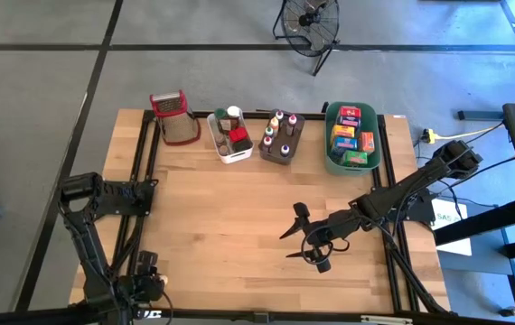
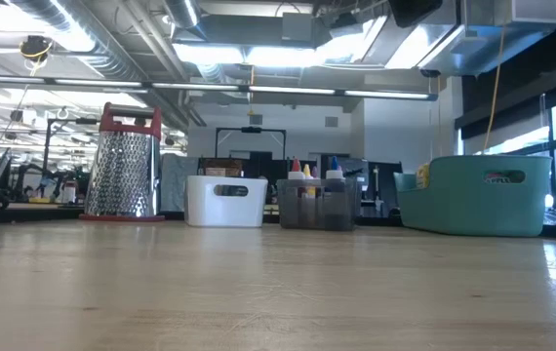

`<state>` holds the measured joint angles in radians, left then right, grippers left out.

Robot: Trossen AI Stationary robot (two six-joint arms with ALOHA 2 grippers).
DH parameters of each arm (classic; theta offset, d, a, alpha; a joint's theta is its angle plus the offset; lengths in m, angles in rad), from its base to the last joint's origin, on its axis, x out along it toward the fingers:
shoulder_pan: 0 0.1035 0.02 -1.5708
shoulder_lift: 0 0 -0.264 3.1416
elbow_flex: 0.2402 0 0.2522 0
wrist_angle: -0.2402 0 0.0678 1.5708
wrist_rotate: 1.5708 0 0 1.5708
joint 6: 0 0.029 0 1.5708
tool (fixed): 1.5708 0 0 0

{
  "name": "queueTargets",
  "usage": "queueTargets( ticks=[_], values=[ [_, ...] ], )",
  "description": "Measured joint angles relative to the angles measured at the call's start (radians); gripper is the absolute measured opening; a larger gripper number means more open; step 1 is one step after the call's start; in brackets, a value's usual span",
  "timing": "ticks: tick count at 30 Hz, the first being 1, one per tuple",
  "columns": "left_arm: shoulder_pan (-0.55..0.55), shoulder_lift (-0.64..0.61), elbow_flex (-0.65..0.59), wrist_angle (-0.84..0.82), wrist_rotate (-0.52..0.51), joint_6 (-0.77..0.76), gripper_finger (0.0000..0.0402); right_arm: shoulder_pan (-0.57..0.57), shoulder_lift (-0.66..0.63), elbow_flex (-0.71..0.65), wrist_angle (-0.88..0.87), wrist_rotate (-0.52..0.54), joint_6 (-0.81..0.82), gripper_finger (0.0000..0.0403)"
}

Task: Pick & Place Kitchen Items
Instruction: Put the yellow coloring bottle into the black transparent bin

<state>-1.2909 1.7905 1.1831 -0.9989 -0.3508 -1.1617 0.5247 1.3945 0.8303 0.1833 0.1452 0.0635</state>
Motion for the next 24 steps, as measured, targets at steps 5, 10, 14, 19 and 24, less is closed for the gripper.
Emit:
queueTargets(
  ticks=[5, 10, 14, 19, 24],
  values=[
    [0.004, 0.0, 0.0, 0.0, 0.0, 0.016, 0.0145, 0.0, 0.0, 0.0, 0.0, 0.0, 0.0, 0.0245],
    [0.004, 0.0, 0.0, 0.0, -0.001, 0.009, 0.0145, 0.0, 0.0, 0.0, 0.017, 0.0, 0.0, 0.0245],
    [0.005, -0.028, 0.0, 0.001, 0.0, 0.009, 0.0145, 0.0, 0.0, 0.0, 0.074, 0.0, 0.05, 0.0245],
    [0.014, -0.115, 0.007, 0.002, -0.047, 0.019, 0.0145, 0.0, 0.0, 0.0, 0.131, 0.0, 0.176, 0.0246],
    [0.052, -0.212, 0.02, 0.051, -0.149, 0.198, 0.0146, 0.0, 0.0, 0.0, 0.162, 0.001, 0.21, 0.0246]
  ],
)
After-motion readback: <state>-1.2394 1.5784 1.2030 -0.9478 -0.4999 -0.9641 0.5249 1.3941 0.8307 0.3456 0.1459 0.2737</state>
